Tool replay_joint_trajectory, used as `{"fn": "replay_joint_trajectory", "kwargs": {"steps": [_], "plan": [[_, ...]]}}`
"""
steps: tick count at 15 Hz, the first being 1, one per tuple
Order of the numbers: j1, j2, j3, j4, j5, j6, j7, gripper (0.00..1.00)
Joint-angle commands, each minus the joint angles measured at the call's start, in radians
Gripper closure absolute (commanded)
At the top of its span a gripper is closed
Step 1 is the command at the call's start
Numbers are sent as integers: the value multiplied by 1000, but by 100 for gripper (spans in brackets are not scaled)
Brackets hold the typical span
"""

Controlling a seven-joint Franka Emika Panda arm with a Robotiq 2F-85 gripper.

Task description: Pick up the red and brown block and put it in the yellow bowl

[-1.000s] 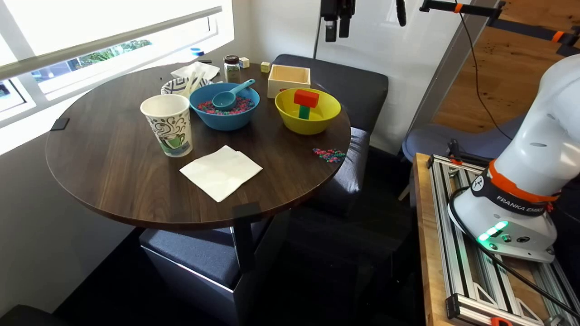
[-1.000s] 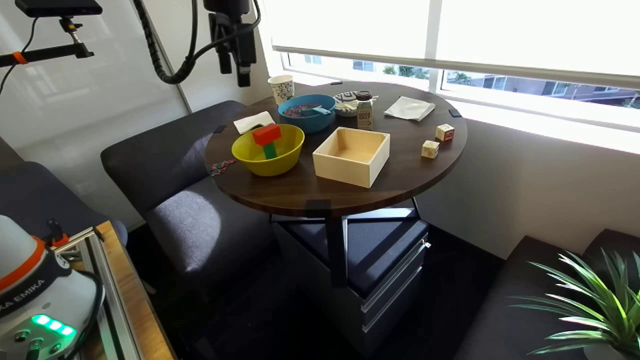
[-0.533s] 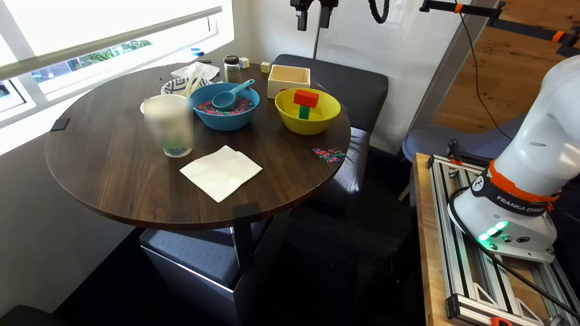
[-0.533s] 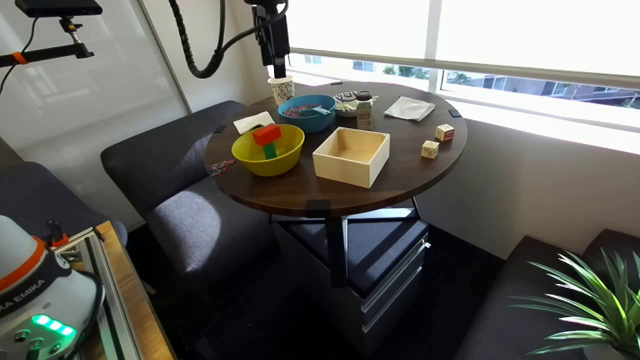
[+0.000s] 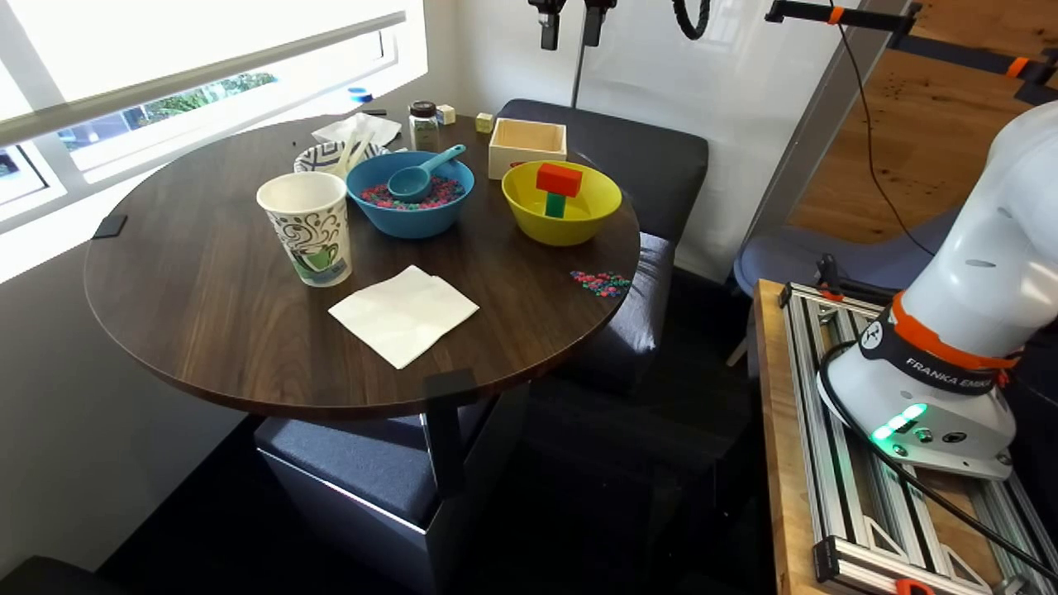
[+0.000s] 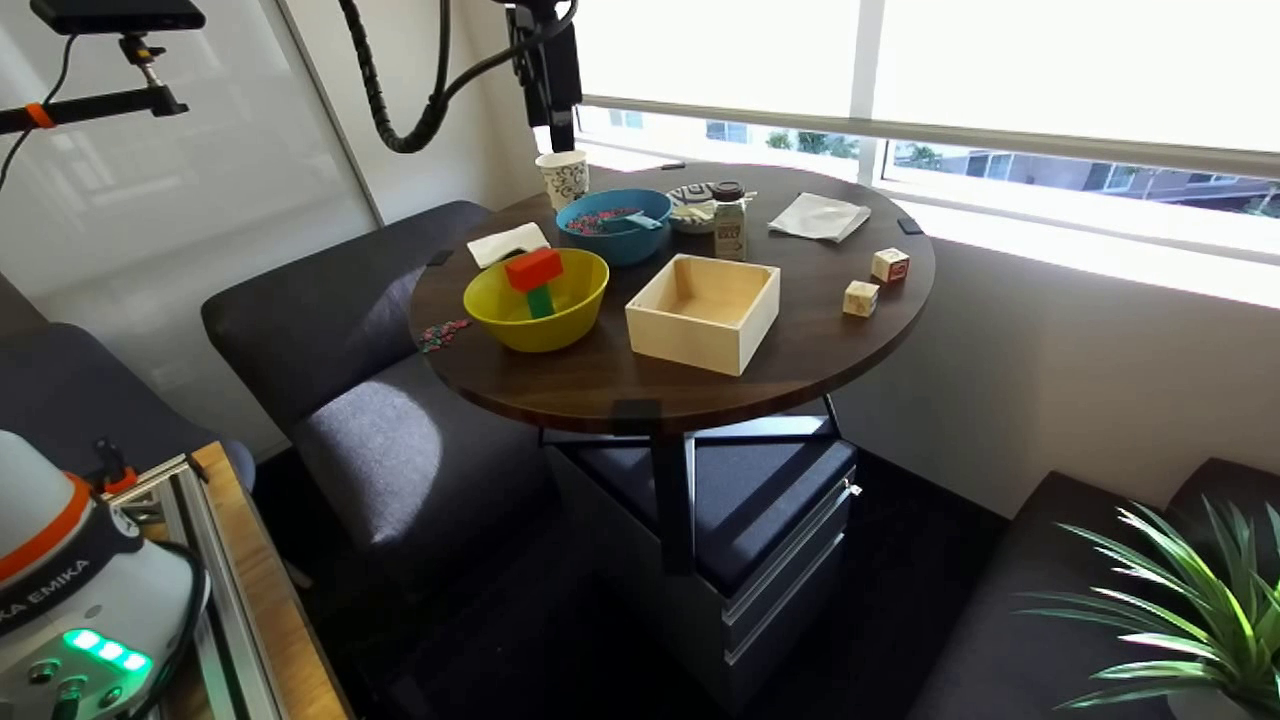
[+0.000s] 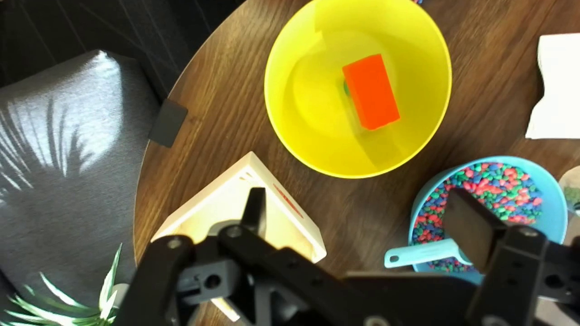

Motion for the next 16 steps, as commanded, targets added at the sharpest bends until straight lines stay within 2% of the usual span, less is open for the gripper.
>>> {"fn": "replay_joint_trajectory", "kwargs": {"steps": [1, 7, 10, 11, 12, 16], "plan": [[-37, 122, -33, 165, -3, 24, 7, 0], [-88, 405, -53, 517, 0, 105, -107, 0], [-113, 535, -50, 684, -10, 74, -128, 0], [-101, 434, -45, 543, -6, 114, -107, 0], [-105, 463, -44, 574, -7, 114, -108, 0], [-106, 457, -43, 573, -7, 114, -108, 0]]}}
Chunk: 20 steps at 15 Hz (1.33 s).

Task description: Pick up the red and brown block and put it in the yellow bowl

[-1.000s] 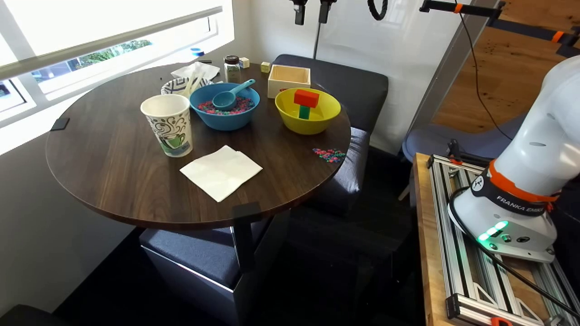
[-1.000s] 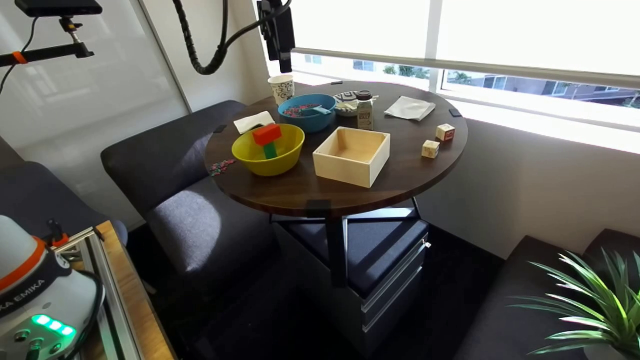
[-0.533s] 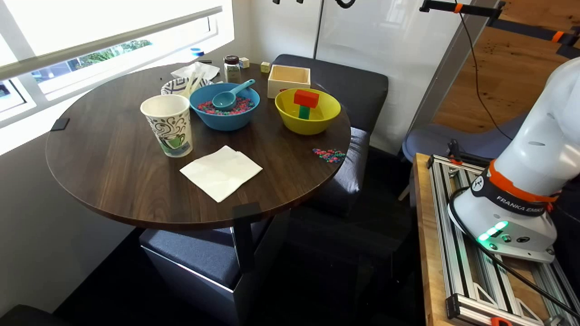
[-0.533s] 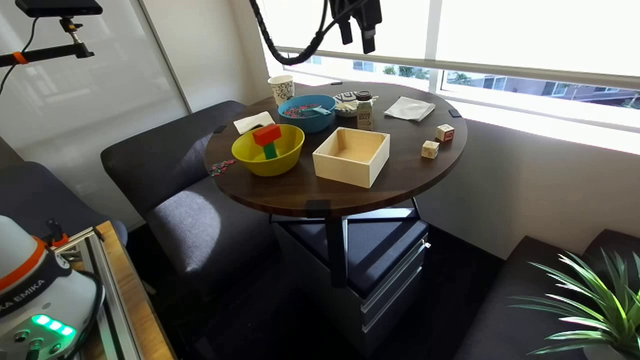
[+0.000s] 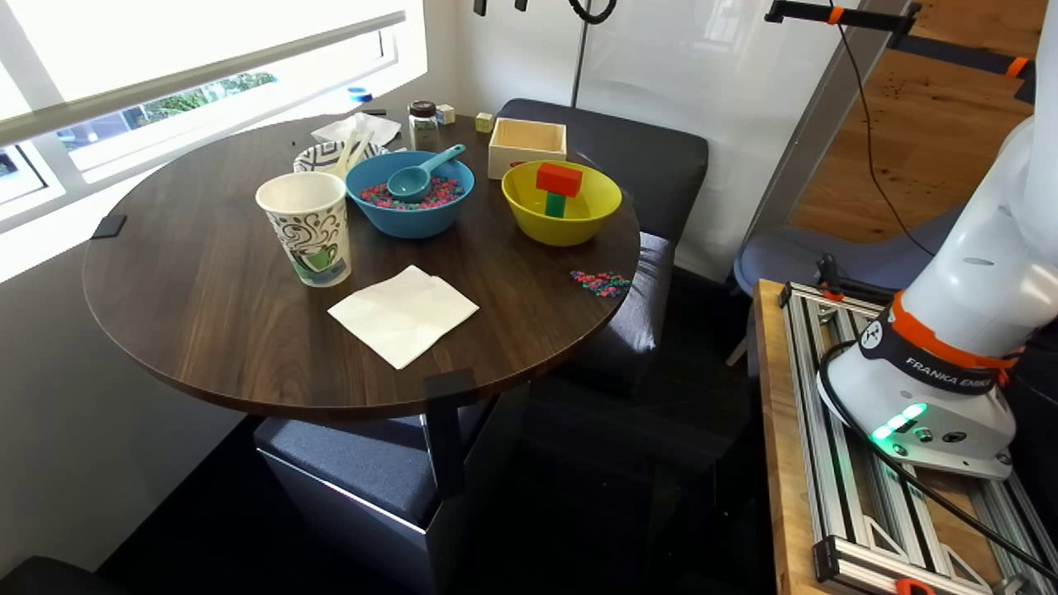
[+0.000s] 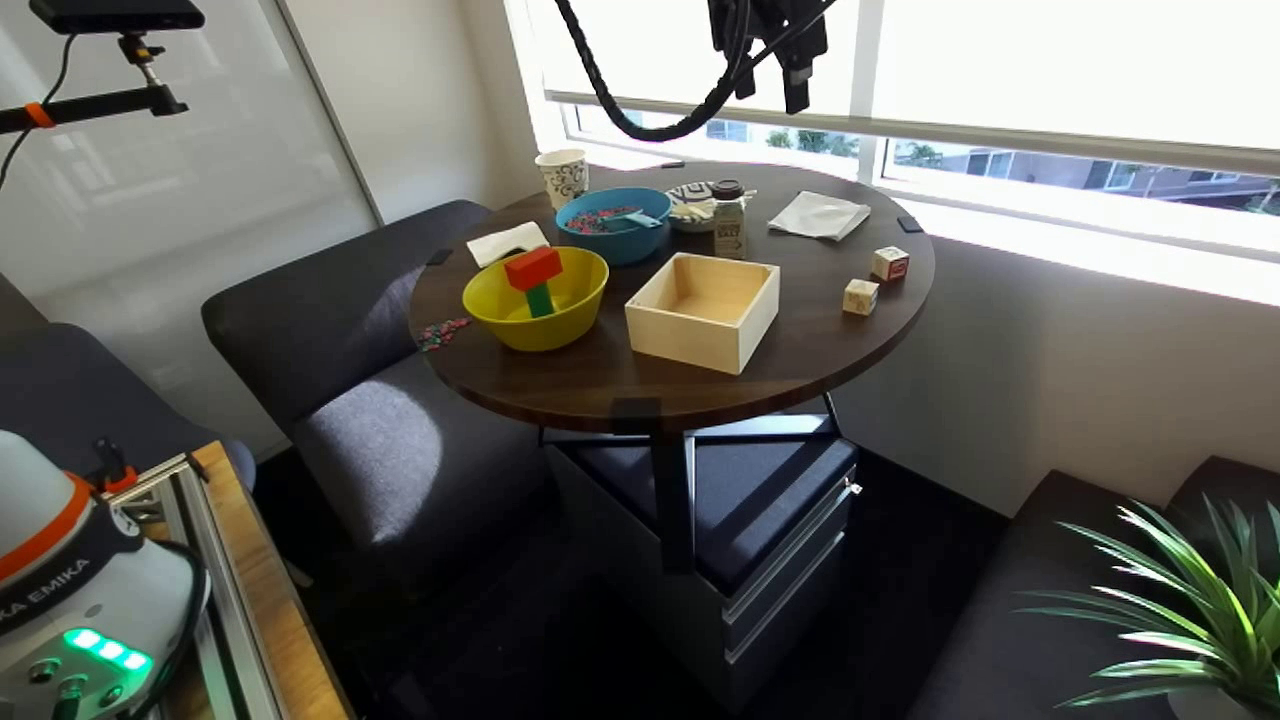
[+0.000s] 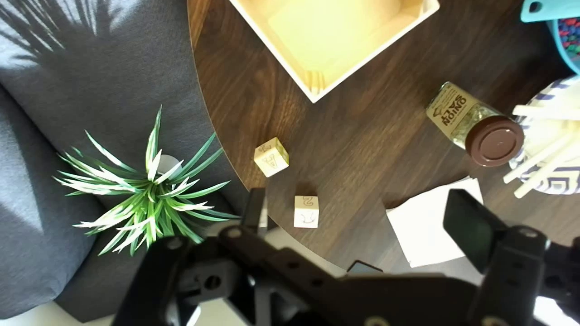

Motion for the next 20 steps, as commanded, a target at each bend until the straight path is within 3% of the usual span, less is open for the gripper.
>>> {"fn": "replay_joint_trajectory", "kwargs": {"steps": [1, 6, 8, 14, 19, 20], "plan": [[-10, -1, 11, 7, -4, -5, 1, 0], [-13, 4, 13, 10, 7, -1, 7, 0], [-18, 60, 9, 48, 6, 32, 21, 0], [-74, 308, 44, 272, 67, 0, 3, 0], [-78, 504, 28, 504, 6, -6, 41, 0], [-70, 409, 30, 360, 29, 22, 18, 0]]}}
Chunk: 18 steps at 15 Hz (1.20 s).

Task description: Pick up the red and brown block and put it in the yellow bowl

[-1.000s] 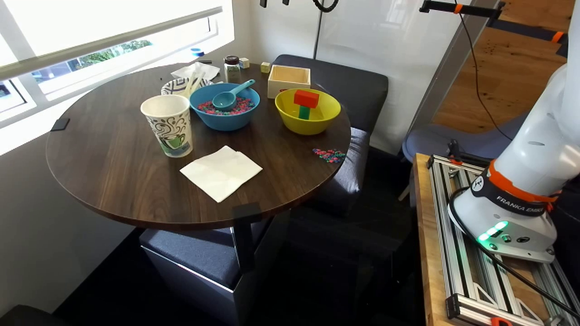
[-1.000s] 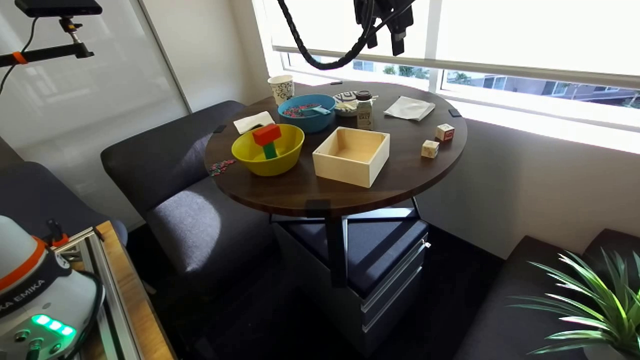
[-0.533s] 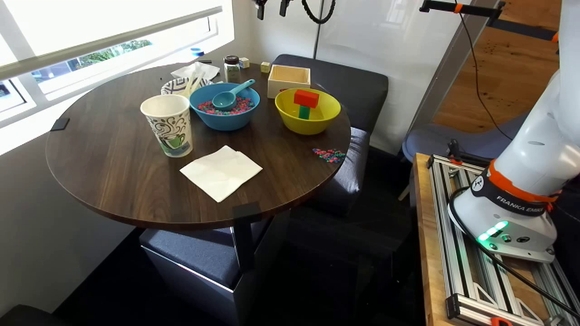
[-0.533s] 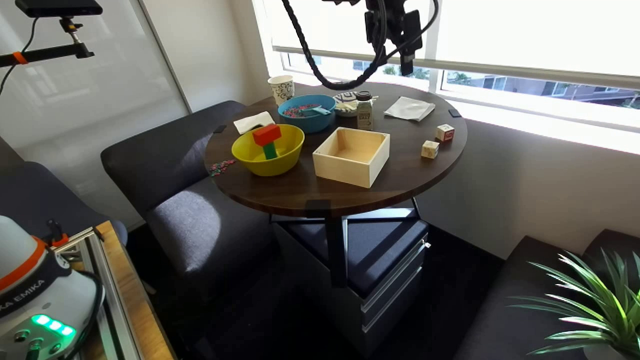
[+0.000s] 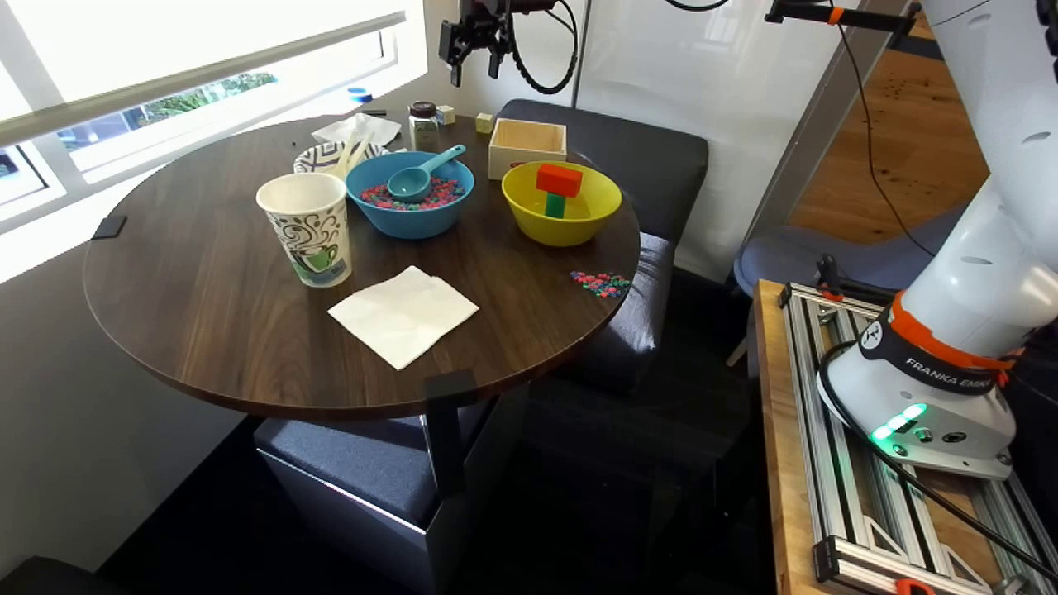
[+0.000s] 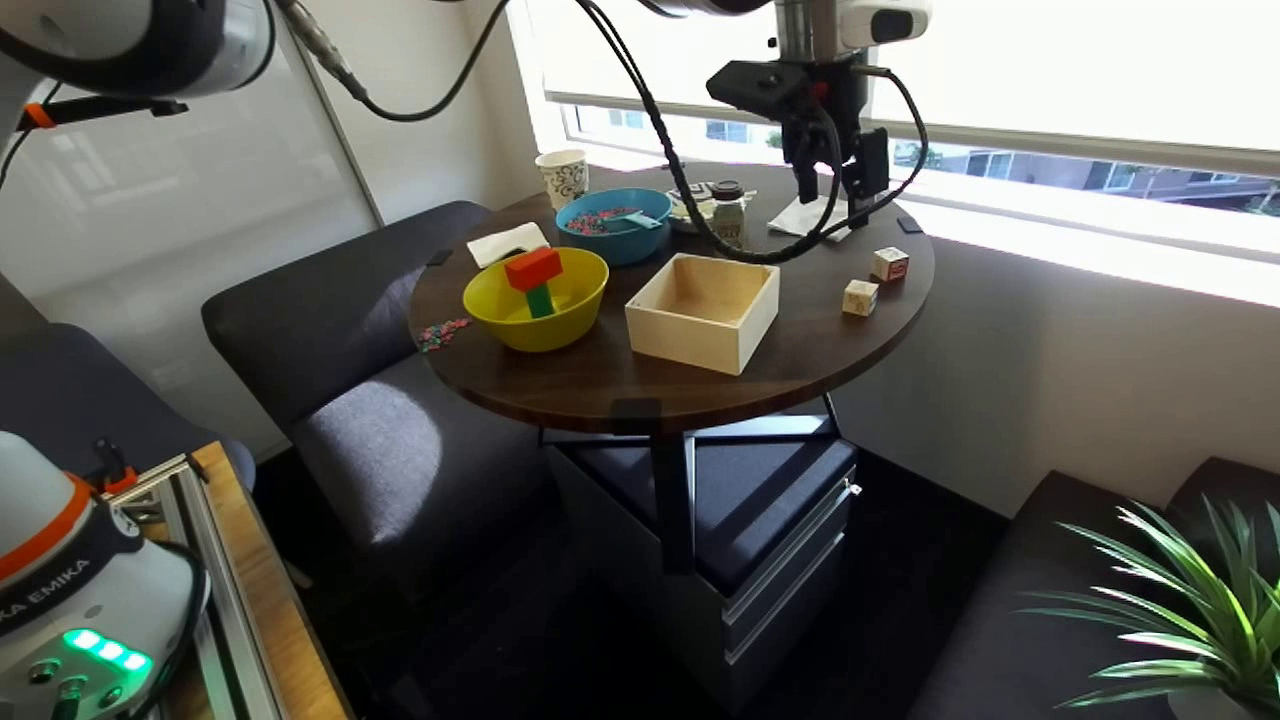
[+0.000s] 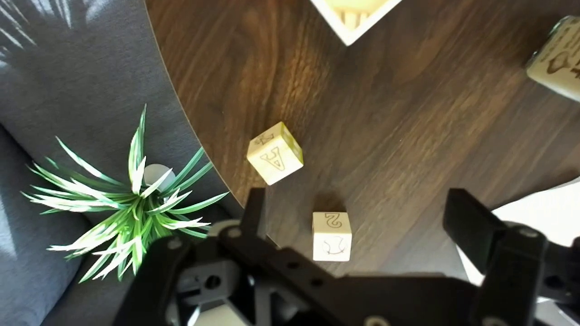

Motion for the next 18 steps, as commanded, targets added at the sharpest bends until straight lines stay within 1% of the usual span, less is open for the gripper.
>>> {"fn": "replay_joint_trajectory", "kwargs": {"steps": [1, 3, 4, 6, 8, 11, 13, 18], "plan": [[0, 20, -2, 21, -1, 0, 0, 0], [0, 21, -2, 21, -1, 0, 0, 0], [-2, 23, 1, 20, 3, 32, -3, 0], [-36, 74, 42, 58, 70, 113, -26, 0], [-50, 126, 58, 90, 103, 188, -21, 0], [-50, 191, 48, 123, 95, 310, 8, 0], [-56, 227, 55, 150, 101, 356, 16, 0], [-53, 293, 55, 220, 89, 419, 15, 0]]}}
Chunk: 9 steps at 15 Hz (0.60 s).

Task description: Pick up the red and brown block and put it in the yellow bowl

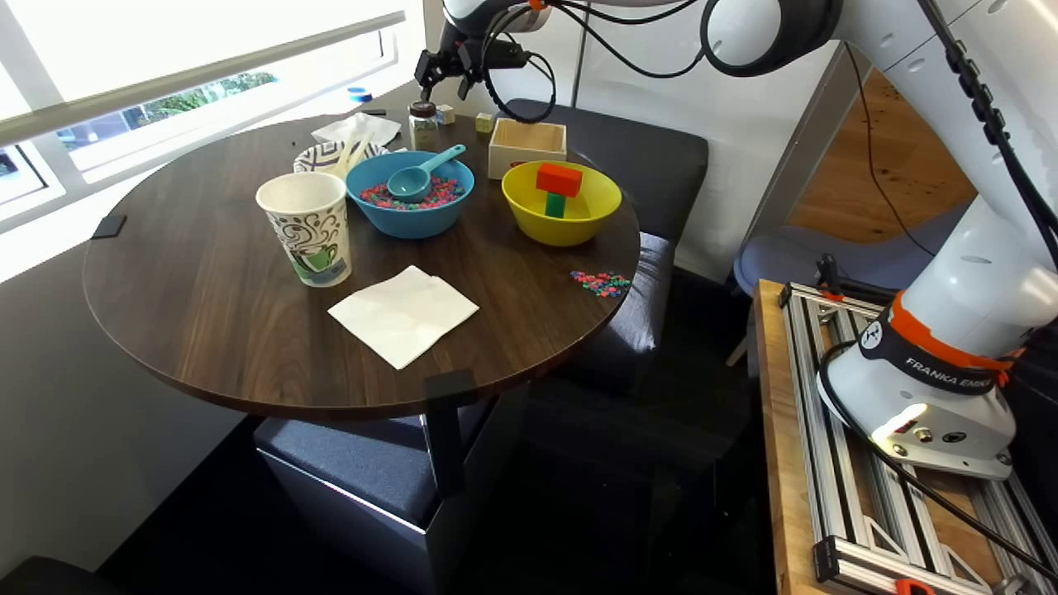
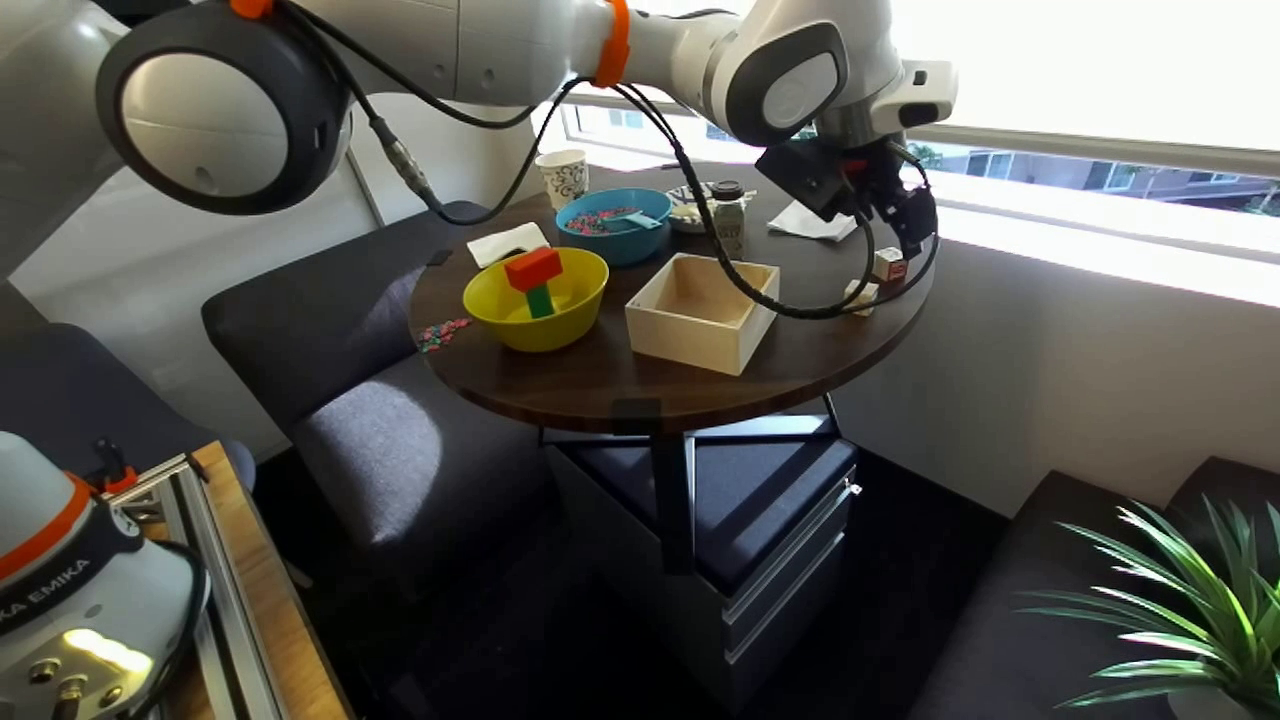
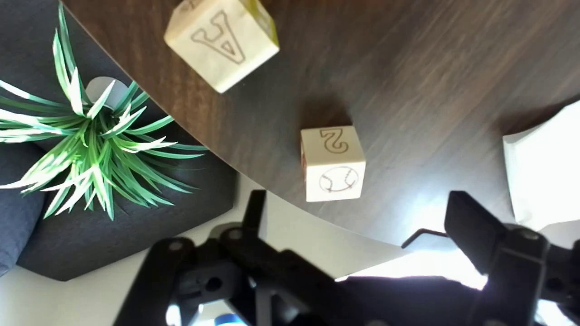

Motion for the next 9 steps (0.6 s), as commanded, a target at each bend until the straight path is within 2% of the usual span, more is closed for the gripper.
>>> {"fn": "replay_joint_trajectory", "kwargs": {"steps": [1, 5, 9], "plan": [[-6, 78, 9, 94, 9, 39, 7, 0], [-4, 121, -4, 132, -1, 73, 15, 0], [-3, 133, -15, 146, -12, 39, 8, 0]]}}
